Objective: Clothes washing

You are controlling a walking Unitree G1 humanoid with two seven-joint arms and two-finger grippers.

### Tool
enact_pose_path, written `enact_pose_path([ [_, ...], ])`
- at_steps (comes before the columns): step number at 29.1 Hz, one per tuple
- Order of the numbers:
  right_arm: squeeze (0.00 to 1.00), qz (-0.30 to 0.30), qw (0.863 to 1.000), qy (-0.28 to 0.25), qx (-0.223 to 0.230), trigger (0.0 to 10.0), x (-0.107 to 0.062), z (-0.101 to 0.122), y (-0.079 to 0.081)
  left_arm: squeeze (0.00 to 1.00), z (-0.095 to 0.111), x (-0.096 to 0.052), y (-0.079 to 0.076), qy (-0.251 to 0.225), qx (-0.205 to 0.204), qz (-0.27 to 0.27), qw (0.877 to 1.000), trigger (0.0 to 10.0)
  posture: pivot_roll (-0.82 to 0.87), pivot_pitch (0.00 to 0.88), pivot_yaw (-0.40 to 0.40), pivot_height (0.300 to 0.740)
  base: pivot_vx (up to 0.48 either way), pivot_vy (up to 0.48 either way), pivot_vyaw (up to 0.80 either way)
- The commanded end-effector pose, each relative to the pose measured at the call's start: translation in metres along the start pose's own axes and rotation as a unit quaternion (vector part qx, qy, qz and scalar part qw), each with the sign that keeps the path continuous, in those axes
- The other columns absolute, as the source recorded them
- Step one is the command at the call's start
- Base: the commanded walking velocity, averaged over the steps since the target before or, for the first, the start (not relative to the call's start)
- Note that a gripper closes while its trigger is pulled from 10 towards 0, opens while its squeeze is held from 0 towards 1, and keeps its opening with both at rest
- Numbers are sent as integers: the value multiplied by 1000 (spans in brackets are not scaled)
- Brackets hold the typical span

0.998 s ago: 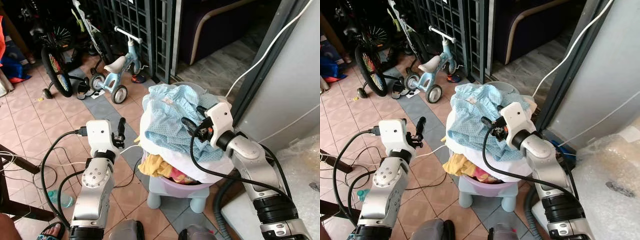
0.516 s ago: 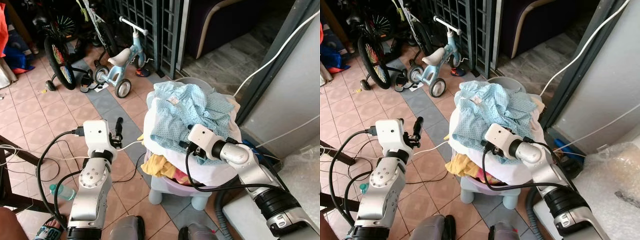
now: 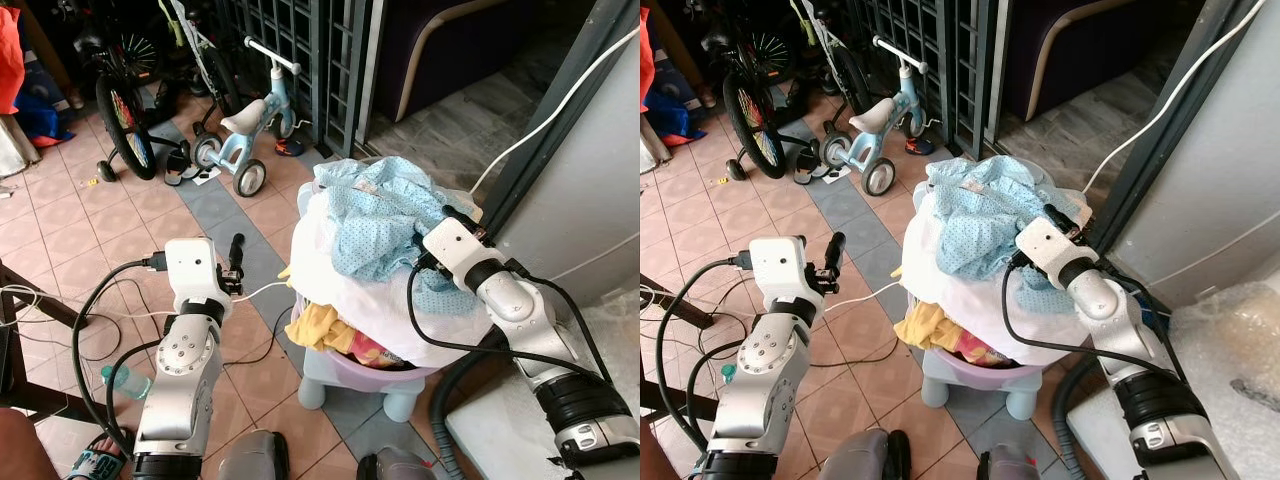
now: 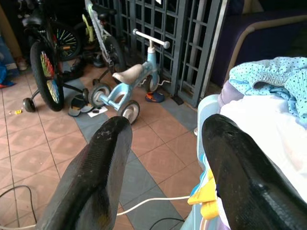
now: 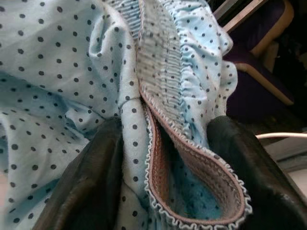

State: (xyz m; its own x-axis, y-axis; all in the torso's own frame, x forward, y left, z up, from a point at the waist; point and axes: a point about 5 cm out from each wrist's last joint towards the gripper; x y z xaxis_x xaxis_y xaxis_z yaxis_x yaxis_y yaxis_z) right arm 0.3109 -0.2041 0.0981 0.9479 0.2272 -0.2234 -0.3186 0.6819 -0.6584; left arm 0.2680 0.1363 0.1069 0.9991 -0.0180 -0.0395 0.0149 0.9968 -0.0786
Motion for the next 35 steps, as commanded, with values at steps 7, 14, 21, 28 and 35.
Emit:
enact_pose_path([
  [7, 0, 68, 995, 55, 49, 0, -6, -18, 25, 0, 2, 4, -1, 0, 4, -5, 1000, 10000, -6, 82, 53, 740, 0, 0, 0],
  [14, 0, 64, 994, 52, 75, 0, -1, -12, 25, 0, 1, 3, -2, 0, 3, -3, 1000, 10000, 1, 81, 39, 740, 0, 0, 0],
  [21, 0, 57, 992, 45, 100, 0, 2, -6, 26, 0, 1, 3, -2, 2, 1, -3, 1000, 10000, -5, 102, 45, 740, 0, 0, 0],
  [28, 0, 34, 980, 45, 190, 0, 3, -2, 26, 0, -2, 6, -7, 16, 4, -7, 1000, 10000, -13, 99, 56, 740, 0, 0, 0],
  [35, 0, 27, 975, 25, 219, 0, 4, 5, 24, 0, -3, 7, -9, 20, 3, -8, 1000, 10000, -17, 98, 59, 740, 0, 0, 0],
])
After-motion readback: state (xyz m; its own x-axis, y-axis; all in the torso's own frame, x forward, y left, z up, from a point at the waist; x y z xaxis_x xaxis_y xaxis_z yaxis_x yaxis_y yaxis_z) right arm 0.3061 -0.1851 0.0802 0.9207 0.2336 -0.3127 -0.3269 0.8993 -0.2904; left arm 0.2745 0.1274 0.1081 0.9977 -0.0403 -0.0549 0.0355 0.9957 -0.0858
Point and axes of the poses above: a point about 5 cm out from each wrist's last joint towards the gripper, its own x axis pointing out of the wrist towards the gripper, its own z axis along the axis of the wrist's last joint, y = z × x, and after that the axes turned 1 degree about -x, right-handed
